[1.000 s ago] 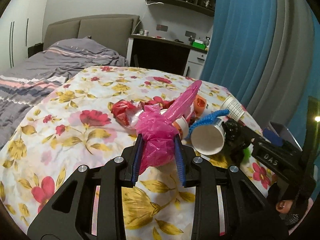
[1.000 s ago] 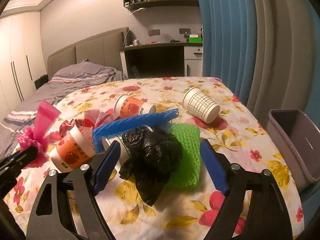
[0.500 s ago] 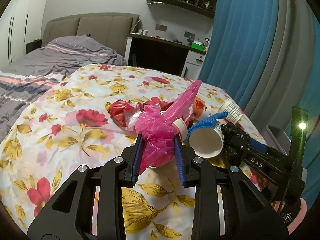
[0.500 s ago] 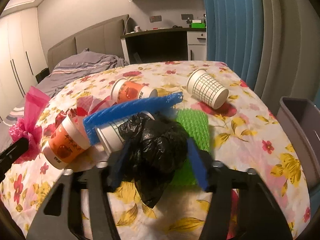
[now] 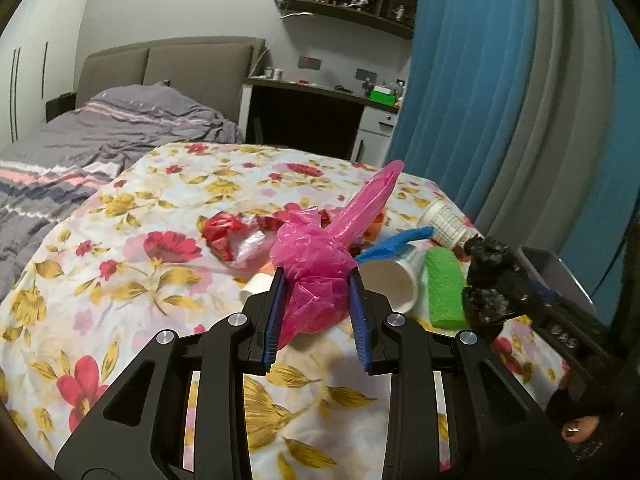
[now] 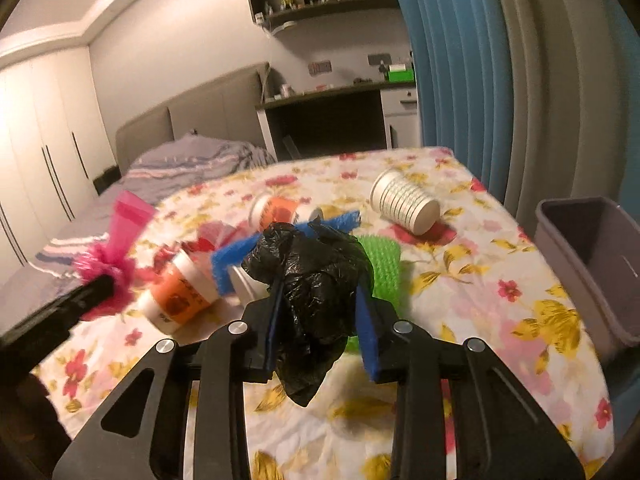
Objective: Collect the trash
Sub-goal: 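Carry both bags over the grey bin and open both tools to release them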
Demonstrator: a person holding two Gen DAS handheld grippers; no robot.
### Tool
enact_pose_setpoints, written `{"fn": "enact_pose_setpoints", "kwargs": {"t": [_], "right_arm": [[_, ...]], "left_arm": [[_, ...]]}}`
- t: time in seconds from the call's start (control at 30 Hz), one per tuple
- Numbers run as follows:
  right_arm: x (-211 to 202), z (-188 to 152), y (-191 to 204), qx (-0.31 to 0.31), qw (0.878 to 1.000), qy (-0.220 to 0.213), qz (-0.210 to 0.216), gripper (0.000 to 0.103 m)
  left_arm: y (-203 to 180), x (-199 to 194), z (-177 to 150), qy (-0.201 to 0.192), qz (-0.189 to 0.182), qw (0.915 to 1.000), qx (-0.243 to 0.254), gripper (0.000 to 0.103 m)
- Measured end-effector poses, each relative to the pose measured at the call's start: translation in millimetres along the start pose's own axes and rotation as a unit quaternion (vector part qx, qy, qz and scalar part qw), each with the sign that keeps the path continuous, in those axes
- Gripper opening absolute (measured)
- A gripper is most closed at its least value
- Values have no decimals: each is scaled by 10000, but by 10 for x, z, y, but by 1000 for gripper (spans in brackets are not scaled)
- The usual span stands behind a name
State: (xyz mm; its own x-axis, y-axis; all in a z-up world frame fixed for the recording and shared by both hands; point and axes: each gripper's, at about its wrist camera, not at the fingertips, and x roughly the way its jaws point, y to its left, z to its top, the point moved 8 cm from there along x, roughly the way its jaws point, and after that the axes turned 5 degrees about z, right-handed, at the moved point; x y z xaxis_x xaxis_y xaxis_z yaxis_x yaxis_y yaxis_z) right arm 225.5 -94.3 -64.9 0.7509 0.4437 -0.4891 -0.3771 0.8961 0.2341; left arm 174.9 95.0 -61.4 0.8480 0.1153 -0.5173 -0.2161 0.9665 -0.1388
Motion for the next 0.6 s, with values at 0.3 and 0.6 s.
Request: {"fn": "enact_pose_setpoints", "kwargs": {"t": [0.3, 0.6], "right_arm": [[-681, 105, -213, 94, 9983, -565, -52, 33], [-1302, 200, -602, 189, 9930, -1093, -410, 33]], "left_arm": [[-424, -218, 14, -138, -230, 9992, 296, 30], [-1064, -361, 34, -252, -655, 9951, 698, 29]]}}
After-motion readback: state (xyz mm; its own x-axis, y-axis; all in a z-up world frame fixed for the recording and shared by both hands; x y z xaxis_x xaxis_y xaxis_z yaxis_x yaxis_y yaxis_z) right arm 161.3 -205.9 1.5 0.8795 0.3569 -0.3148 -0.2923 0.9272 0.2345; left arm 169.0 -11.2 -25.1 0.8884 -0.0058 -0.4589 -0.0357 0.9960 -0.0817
